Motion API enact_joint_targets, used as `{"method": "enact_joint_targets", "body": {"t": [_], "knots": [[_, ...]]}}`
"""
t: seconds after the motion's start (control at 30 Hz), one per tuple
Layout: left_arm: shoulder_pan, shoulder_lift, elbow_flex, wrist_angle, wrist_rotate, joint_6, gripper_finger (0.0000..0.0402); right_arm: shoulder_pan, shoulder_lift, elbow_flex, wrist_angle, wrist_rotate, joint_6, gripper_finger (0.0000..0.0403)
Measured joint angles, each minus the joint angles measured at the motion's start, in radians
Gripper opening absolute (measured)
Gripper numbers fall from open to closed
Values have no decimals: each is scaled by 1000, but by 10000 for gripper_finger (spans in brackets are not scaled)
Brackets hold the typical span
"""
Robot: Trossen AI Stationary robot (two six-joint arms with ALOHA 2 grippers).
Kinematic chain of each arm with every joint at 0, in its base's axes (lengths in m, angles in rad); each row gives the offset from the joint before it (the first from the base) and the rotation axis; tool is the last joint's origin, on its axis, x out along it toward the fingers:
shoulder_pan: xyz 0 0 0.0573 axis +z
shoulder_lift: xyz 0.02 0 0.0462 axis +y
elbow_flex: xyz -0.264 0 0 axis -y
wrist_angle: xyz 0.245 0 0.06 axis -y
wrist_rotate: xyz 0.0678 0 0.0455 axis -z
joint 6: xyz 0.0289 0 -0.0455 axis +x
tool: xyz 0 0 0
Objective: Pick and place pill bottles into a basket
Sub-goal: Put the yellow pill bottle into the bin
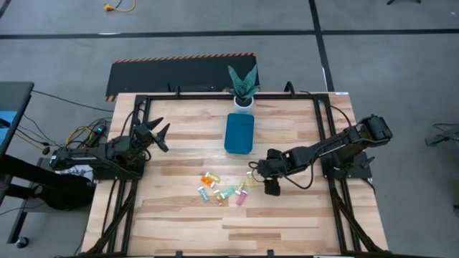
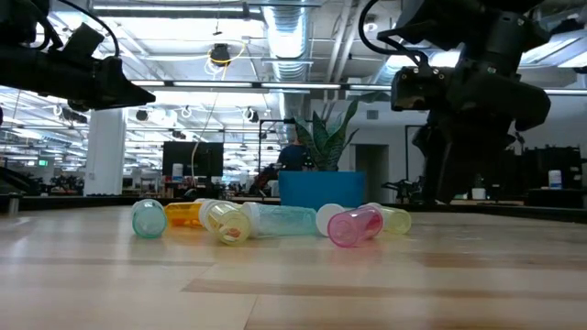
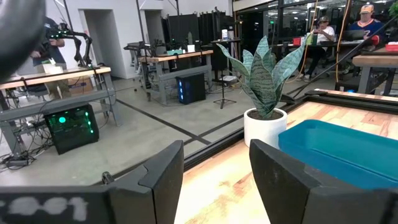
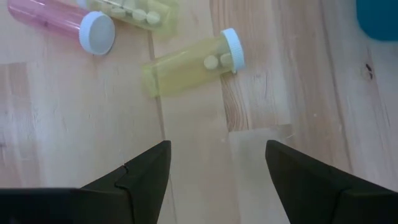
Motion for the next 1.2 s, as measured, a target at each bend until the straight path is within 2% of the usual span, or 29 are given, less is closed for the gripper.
{"method": "enact_joint_targets", "body": {"t": [0.37,0.67,1.1,1.2], "knots": [[0,0,0,0,0,0,175,-2,0,0,60,5,-7,256],[0,0,0,0,0,0,175,-2,0,0,183,2,-123,255],[0,0,0,0,0,0,175,-2,-1,0,198,2,-142,257],[0,0,0,0,0,0,175,-3,-1,0,198,5,-142,270]]}}
